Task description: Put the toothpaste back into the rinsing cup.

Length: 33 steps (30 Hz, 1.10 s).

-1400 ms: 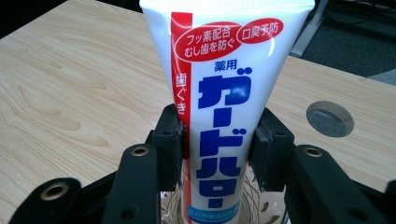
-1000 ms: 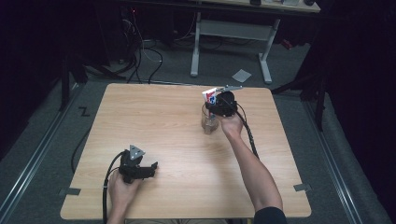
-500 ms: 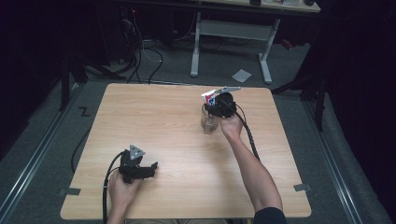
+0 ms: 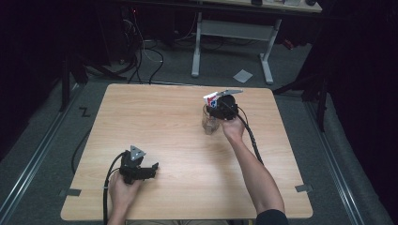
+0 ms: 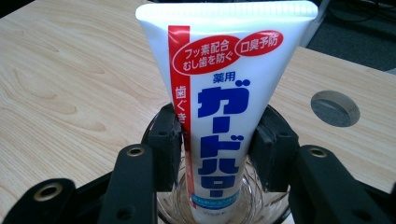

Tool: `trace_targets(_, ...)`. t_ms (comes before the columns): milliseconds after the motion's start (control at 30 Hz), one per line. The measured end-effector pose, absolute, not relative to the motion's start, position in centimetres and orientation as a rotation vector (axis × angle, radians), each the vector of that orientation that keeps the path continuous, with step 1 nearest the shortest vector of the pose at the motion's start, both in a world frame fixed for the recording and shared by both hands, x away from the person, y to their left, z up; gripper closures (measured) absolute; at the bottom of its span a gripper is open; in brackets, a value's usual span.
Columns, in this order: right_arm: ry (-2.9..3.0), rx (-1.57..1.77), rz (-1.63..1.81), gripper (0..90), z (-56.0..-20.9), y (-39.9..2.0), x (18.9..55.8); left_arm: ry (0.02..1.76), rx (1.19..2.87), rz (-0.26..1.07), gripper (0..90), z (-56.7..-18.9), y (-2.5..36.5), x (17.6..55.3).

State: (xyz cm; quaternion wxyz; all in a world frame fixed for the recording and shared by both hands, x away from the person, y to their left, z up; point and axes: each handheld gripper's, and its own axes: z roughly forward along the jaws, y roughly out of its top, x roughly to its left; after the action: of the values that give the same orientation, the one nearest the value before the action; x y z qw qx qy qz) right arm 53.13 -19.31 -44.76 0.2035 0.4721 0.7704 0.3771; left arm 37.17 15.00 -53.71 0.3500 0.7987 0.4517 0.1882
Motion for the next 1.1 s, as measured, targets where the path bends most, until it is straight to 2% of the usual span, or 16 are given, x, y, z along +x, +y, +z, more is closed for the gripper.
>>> trace_targets(1100, 2.155, 1.308, 1.06, 51.3, -44.9, -20.2, 52.0, 1.17, 2.069, 0.487, 15.3, -53.7, 15.0, 37.2)
